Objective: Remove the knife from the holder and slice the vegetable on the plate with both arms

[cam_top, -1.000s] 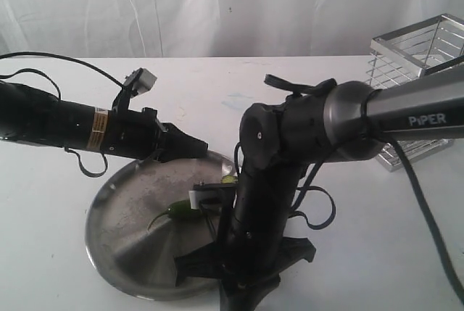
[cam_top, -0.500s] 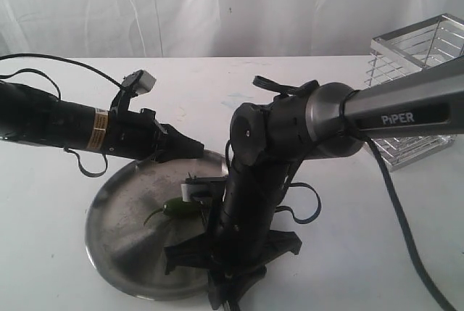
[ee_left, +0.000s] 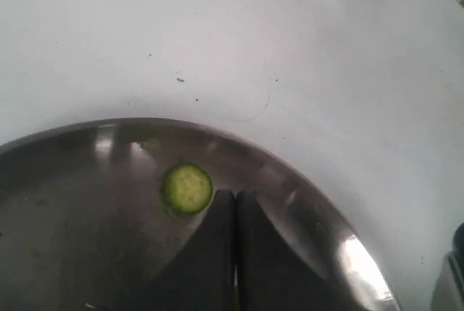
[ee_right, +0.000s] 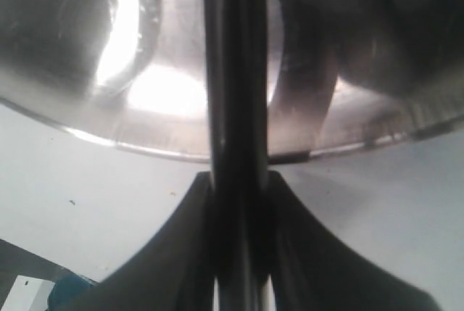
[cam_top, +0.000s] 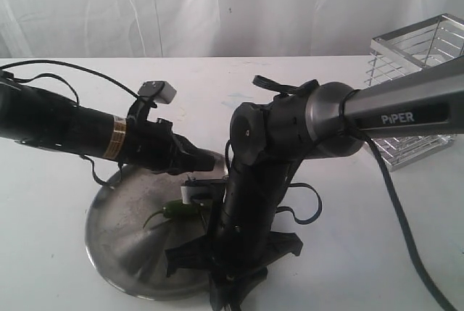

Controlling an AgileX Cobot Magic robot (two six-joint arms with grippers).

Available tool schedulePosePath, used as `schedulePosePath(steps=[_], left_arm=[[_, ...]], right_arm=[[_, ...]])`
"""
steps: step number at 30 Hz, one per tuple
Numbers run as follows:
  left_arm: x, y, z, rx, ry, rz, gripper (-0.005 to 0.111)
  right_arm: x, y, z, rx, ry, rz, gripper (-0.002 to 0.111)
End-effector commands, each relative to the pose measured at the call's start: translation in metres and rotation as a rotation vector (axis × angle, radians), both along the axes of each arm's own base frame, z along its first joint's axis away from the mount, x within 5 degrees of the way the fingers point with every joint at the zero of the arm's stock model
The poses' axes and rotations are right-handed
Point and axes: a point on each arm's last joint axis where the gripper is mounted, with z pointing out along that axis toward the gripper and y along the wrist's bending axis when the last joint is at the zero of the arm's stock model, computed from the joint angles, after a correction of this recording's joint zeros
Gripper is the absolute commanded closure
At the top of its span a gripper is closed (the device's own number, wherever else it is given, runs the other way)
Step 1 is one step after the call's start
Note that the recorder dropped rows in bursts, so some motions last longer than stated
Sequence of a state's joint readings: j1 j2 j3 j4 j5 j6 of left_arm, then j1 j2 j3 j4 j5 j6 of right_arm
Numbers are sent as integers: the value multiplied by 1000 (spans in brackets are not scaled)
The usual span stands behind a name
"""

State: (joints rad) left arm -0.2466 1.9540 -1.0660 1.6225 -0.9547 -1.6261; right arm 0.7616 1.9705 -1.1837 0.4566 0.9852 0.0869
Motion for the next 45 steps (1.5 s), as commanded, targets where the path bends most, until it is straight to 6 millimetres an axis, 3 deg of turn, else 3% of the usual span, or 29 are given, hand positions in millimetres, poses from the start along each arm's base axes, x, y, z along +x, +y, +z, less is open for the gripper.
schedulePosePath(steps=[1, 6, 18, 27, 38, 45], left_arm=[[0, -2, -3, 77, -28, 36, 107], [0, -2, -5, 75, -20, 35, 107], [-1, -2, -55, 118, 103, 13, 107], [-4, -1, -79, 154, 157, 0, 107], [-5, 1, -82, 190, 165, -12, 107], [-5, 1, -82, 187, 167, -16, 107]], right_arm=[[0, 0, 2, 10, 1, 11, 108], [2, 1, 2, 18, -16, 2, 108], [3, 2, 1, 23, -35, -8, 108], [7, 3, 1, 35, -66, -33, 108], [12, -11, -3, -124, -128, -32, 108], [14, -13, -3, -137, -145, -11, 108]])
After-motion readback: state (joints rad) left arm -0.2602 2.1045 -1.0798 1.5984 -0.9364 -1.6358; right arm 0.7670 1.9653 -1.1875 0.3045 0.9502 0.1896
